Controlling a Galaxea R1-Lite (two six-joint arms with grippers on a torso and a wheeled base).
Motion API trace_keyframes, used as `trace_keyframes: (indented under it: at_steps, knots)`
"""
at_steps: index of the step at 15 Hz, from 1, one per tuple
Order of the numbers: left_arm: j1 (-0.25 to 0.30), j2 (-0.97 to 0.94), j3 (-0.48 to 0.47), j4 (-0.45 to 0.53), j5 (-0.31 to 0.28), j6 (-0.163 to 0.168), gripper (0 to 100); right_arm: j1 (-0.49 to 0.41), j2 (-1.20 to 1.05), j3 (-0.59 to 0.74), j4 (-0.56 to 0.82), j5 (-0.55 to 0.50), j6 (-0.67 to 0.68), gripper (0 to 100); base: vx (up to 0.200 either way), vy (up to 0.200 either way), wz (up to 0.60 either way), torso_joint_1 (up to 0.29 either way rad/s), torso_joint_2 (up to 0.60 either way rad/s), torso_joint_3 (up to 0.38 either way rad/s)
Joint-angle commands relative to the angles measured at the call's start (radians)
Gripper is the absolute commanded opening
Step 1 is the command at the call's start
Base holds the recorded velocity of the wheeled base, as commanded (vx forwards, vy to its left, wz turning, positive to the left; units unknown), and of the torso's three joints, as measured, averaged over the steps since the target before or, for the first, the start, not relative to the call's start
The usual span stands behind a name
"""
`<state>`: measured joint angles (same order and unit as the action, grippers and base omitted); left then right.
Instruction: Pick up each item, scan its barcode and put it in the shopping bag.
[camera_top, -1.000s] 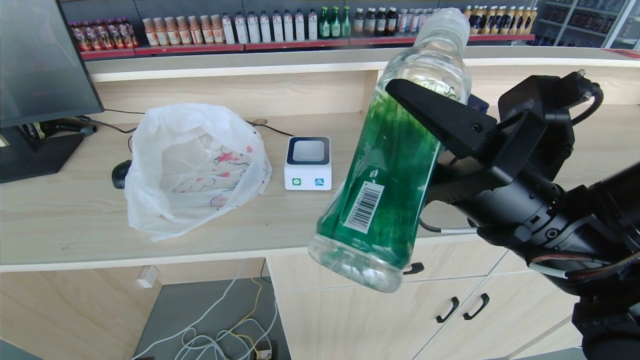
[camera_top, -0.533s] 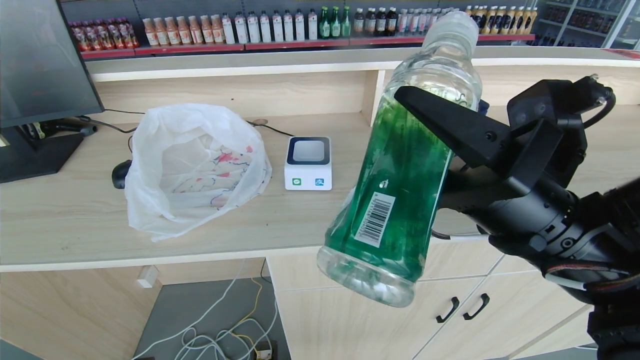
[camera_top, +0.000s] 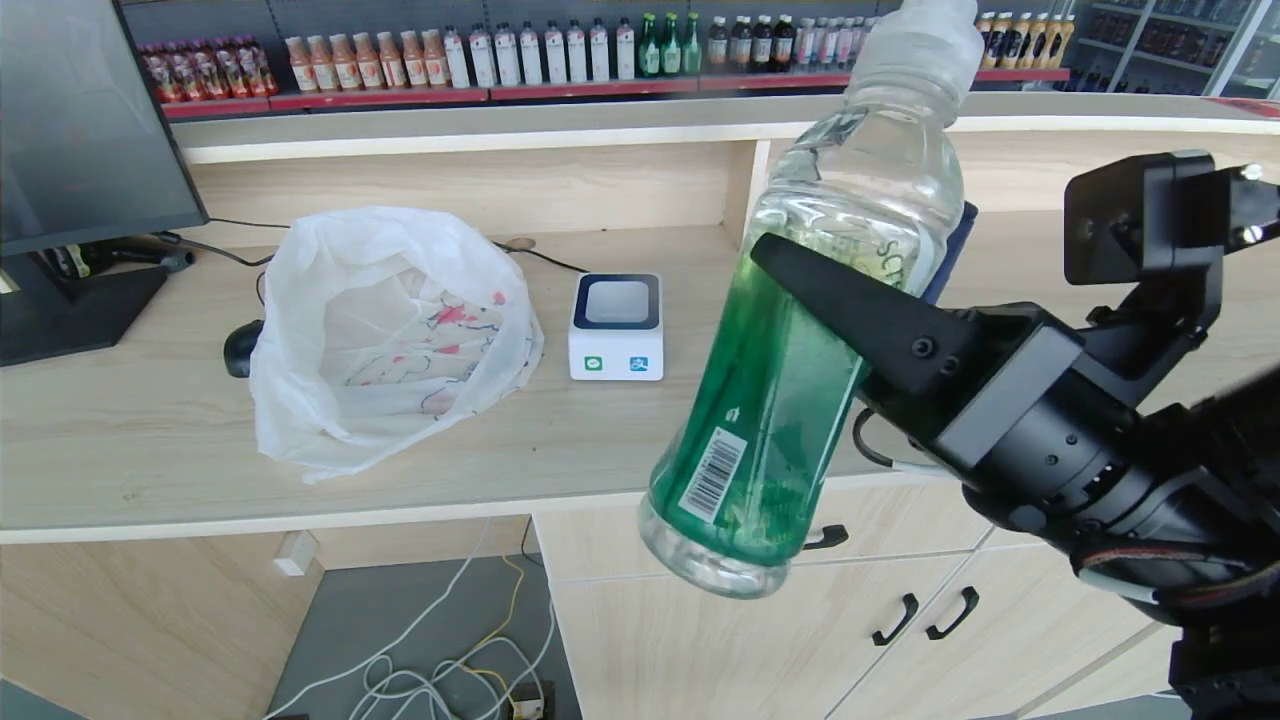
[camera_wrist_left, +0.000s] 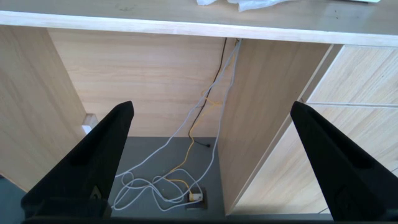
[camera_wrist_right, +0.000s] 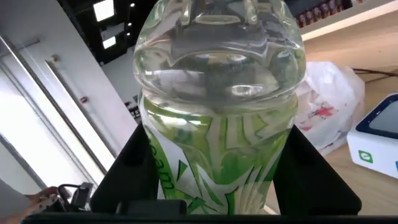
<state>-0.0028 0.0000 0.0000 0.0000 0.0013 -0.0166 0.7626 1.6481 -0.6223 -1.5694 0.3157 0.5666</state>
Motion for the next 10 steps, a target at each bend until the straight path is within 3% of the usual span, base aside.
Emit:
trace_keyframes:
  at_steps: [1,5,10]
  knots:
    - [0.0,0.002,0.0,0.0,0.0,0.0,100,0.0,0.038,0.026,0.006,-0.058,-0.105,0,0.0,0.0,0.0,0.0,0.0,0.0]
    - [0.0,0.0,0.0,0.0,0.0,0.0,100,0.001,0.029,0.009,0.095,-0.316,-0.372,0,0.0,0.0,0.0,0.0,0.0,0.0]
    - [0.0,0.0,0.0,0.0,0.0,0.003,100,0.0,0.012,0.006,0.097,-0.481,-0.545,0,0.0,0.0,0.0,0.0,0.0,0.0]
